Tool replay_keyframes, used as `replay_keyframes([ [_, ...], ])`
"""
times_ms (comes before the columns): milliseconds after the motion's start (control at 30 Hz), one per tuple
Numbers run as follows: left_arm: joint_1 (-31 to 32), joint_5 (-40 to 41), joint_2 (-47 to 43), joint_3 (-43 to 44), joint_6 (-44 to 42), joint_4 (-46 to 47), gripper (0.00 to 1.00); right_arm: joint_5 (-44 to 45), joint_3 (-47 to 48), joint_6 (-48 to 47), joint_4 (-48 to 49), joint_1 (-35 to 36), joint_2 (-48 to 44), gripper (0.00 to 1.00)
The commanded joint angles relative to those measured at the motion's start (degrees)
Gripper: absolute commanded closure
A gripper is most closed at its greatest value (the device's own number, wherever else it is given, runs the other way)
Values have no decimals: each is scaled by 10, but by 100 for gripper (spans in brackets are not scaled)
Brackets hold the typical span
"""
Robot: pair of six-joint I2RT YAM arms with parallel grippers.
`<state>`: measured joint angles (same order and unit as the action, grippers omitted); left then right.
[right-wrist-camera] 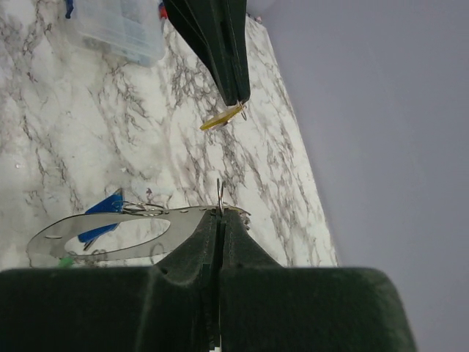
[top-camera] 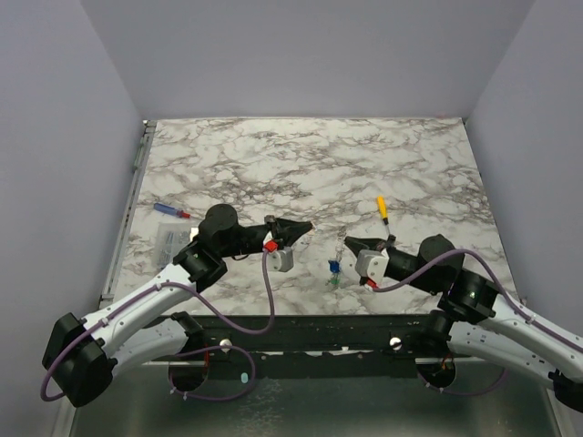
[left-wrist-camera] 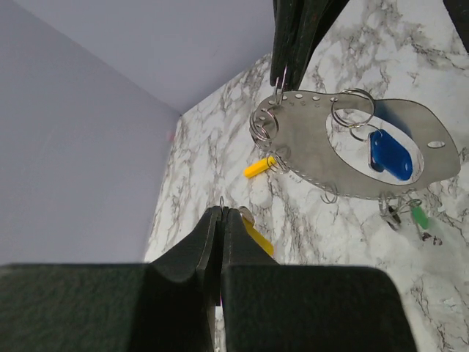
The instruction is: Put the keys on the keyring
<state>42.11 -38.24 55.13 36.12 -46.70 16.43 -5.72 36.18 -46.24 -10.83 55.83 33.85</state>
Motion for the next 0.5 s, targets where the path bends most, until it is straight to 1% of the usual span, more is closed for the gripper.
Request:
replay_keyframes([
  [0,-2,-69,-10,-7,-31,6,100,-21,-2,-68,29,2,2,99],
  [167,-1,-96,-13,-13,-65,6,100,-29,-8,-67,35,2,19,99],
  [300,-2,-103,-11,-13,-67,3,100,-23,-12,-40,43,2,26,99],
  [467,-1,-117,-3,-11,-55,1,100,-37,-14,-6,43,2,27,99],
])
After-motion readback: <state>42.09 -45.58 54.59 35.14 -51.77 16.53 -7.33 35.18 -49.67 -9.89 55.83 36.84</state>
